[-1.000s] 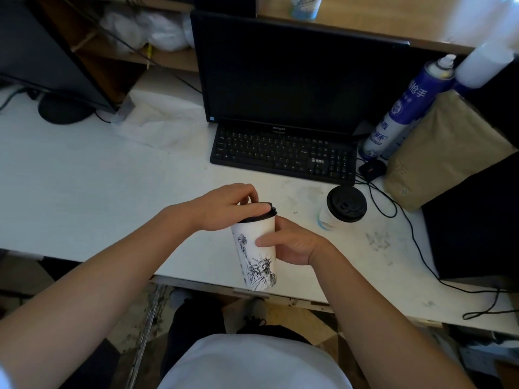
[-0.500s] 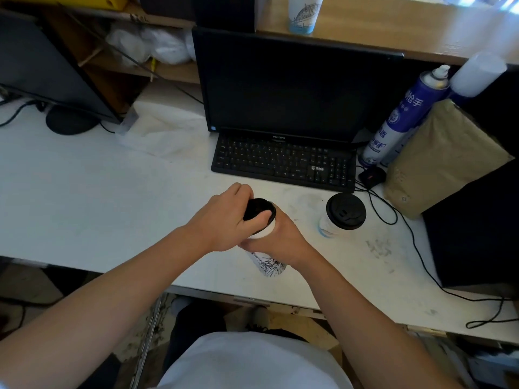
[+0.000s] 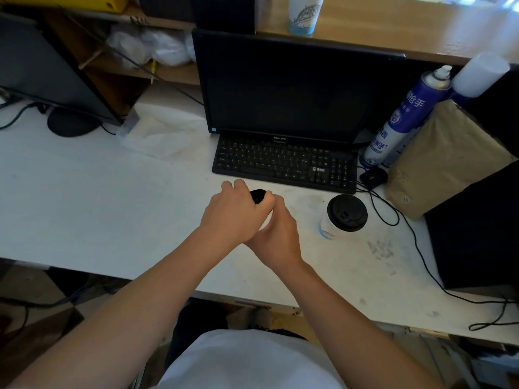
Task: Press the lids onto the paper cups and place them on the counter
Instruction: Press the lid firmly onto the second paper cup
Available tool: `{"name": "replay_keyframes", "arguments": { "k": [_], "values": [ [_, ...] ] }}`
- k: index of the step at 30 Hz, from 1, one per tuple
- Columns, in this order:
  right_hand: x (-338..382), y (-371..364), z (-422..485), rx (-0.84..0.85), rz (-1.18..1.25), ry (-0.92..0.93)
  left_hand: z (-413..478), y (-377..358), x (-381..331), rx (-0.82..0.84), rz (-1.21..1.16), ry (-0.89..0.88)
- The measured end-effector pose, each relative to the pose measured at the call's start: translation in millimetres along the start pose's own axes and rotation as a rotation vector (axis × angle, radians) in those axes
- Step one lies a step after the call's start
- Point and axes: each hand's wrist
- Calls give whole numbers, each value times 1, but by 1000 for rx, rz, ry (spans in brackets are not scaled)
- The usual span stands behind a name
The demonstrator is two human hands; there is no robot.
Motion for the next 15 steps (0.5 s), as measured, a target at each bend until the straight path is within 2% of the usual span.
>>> {"name": "replay_keyframes", "arguments": {
  "k": [2,4,7,10,13,15],
  "values": [
    [0,-3,0,-15,-23,3,4,0,0,40,16,46],
    [-2,3,4,74,-22,-7,5,1,4,81,34,32],
    [-4,22,10,272,29,-49,-1,6,16,95,91,-210],
    [-5,40,17,431,51,-23,-7,10,28,65,22,-500],
    [-2,53,20,610,6,7,-10,12,36,62,-15,-653],
    [-1,52,23,640,-22,5,-11,11,37,39,-36,-699]
  ]
}}
Point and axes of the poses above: each hand's wrist, its own z-axis towards the middle knuckle, its own y-axis out of the back of the hand, x = y × z, and after that the axes turned 10 degrees about -y, right-handed
